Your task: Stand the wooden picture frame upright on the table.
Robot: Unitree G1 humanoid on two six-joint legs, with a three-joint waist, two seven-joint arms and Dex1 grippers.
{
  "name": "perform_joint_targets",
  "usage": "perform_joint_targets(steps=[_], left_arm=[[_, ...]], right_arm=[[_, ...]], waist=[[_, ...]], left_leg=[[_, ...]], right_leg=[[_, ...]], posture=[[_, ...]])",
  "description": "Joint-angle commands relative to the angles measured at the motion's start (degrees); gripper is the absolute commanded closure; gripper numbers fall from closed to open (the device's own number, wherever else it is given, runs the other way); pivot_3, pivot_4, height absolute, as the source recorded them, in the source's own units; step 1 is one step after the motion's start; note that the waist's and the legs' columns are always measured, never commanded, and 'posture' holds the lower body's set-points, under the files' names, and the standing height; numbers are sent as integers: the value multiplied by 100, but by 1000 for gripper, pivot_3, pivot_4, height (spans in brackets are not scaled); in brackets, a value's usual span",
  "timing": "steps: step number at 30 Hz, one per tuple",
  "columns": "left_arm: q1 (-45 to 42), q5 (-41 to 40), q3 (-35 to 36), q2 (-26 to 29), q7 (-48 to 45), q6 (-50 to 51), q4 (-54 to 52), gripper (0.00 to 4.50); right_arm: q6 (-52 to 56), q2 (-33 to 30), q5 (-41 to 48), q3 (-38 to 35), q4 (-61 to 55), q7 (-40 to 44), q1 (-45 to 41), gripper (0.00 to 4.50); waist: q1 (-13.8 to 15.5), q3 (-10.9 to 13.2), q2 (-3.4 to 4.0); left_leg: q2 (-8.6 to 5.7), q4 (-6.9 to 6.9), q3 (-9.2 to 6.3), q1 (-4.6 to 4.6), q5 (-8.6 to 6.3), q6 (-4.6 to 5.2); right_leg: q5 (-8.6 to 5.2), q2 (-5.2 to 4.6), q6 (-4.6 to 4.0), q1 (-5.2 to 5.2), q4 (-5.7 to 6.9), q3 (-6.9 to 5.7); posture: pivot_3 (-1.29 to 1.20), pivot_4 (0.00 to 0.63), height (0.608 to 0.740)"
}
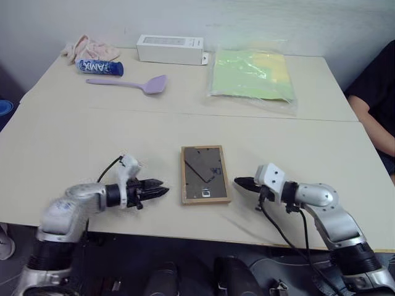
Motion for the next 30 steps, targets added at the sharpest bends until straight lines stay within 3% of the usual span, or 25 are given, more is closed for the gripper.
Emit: perform_joint_targets(steps=[1,5,6,16,26,30], left_arm=[[-772,-478,250,-148,404,2405,289,1316],[-1272,-864,48,-332,952,2785,836,80],[-1364,-971,-48,-367,1085,2785,921,32],[-1747,-2476,-1007,-636,2374,2785,1500,32],[-1905,-3810,-729,-1256,3931,2785,2368,32],[-1915,-4056,-532,-1340,4372,2785,2534,907]], right_arm=[[-25,-100,37,13,-368,100,86,4500],[-38,-141,-144,171,-543,118,120,4500],[29,-129,-167,204,-637,94,120,4500],[246,47,-258,451,-818,-62,86,4500],[201,198,-375,566,-804,-101,11,4500],[167,184,-380,551,-792,-116,47,4500]], waist=[[16,0,0],[18,-1,-1],[18,-2,0],[46,-14,4],[97,-19,4],[136,-19,4]], left_leg=[[-2,0,0,0,0,0],[-11,3,-2,0,0,3],[-11,3,-2,0,-1,3],[-16,7,-6,7,1,-1],[-20,11,-8,8,2,-1],[-22,12,-9,6,2,-1]], right_leg=[[0,0,0,0,0,0],[1,0,3,2,2,2],[1,0,3,2,2,2],[1,-6,3,10,-1,4],[3,-7,6,14,-6,1],[3,-7,7,14,-9,0]], posture=[[0,150,740],[0,150,740],[0,150,740],[0,150,740],[0,150,740],[0,150,740]])
